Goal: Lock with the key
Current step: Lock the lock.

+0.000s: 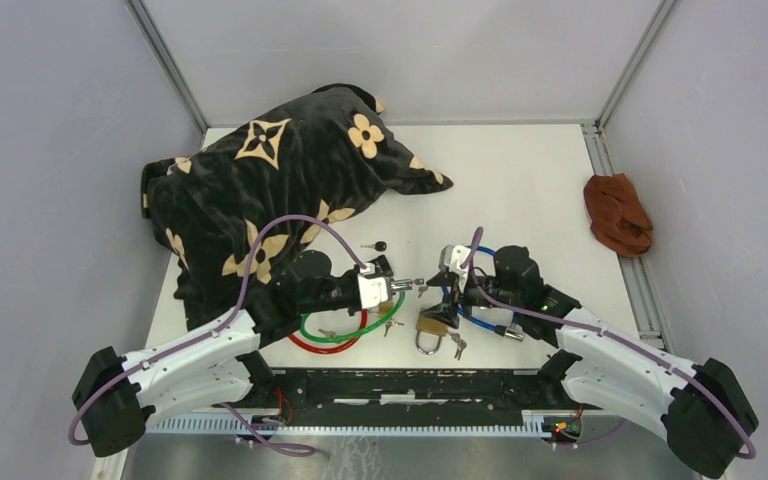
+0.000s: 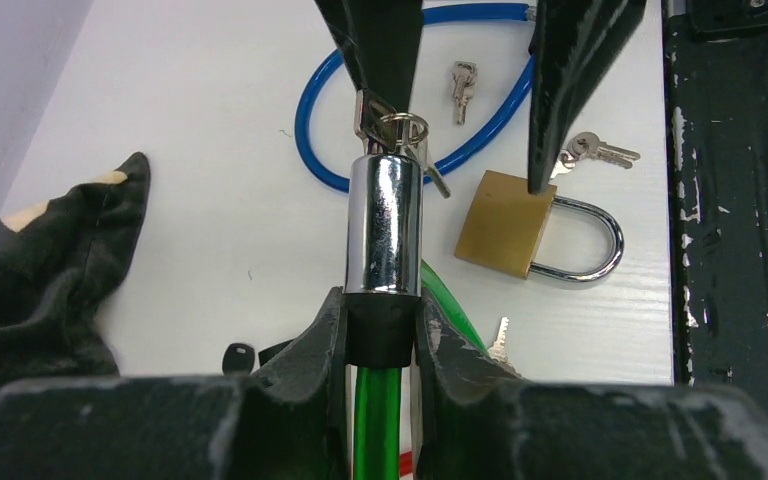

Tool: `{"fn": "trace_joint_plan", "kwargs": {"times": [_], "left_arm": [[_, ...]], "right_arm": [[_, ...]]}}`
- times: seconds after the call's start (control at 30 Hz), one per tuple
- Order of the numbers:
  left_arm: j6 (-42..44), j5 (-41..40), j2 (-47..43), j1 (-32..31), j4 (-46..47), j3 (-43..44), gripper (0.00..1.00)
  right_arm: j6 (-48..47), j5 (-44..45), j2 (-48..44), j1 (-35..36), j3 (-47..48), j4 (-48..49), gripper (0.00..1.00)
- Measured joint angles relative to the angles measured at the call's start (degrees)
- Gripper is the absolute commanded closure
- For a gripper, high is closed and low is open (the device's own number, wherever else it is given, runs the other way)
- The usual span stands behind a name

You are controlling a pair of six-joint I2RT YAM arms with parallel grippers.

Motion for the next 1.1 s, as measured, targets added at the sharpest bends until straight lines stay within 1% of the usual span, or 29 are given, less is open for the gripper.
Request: {"fn": "trace_joint_plan", "kwargs": {"times": [0.07,0.1,0.2,0.33,0.47,0.57,0.63,0.77,0.8,0.87,1.0,1.1], "left_arm": [[0.07,0.0,-0.02,0.0,0.0,0.0,0.98],[0.15,0.02,-0.04,0.0,0.0,0.0,0.98],[0.7,0.11,-0.07,0.0,0.0,-0.02,0.98],[0.81,0.22,-0.17,0.0,-0.02,-0.04,0.98],[0.81,0.39,-0.17,0.0,-0.02,-0.02,0.98],[0.81,0.42,-0.15,0.0,-0.02,-0.02,0.98],[0.81,0.44,-0.15,0.0,-0.02,-0.02,0.98],[0.81,0.44,-0.07,0.0,-0.02,-0.02,0.98],[0.79,0.44,0.04,0.0,-0.02,-0.02,0.98],[0.72,0.44,0.44,0.02,-0.04,0.09,0.98],[-0.74,0.57,1.03,0.11,-1.14,1.03,0.98],[-3.63,1.4,1.53,0.44,-2.23,2.1,0.98]], "right_arm": [[-0.22,-1.05,-0.98,-1.7,2.56,-3.37,0.3],[-0.07,-1.99,-1.27,-2.71,3.98,-4.7,0.32],[0.92,-4.48,-1.09,-5.2,8.7,-7.48,0.43],[1.97,-6.45,0.42,-5.66,13.88,-9.49,0.55],[2.86,-7.69,2.27,-5.68,14.51,-9.44,0.66],[3.06,-8.41,3.85,-5.68,14.53,-9.31,0.7],[3.04,-8.9,4.66,-5.68,14.51,-9.29,0.75],[2.69,-10.21,5.33,-5.66,14.51,-9.05,0.93],[2.43,-10.43,5.44,-5.66,14.53,-8.87,0.96],[1.75,-10.73,5.57,-5.68,14.51,-8.79,1.0],[-0.11,-10.91,5.53,-5.79,14.23,-8.09,1.0],[-3.63,-10.6,5.05,-5.62,14.21,-8.44,1.0]]}}
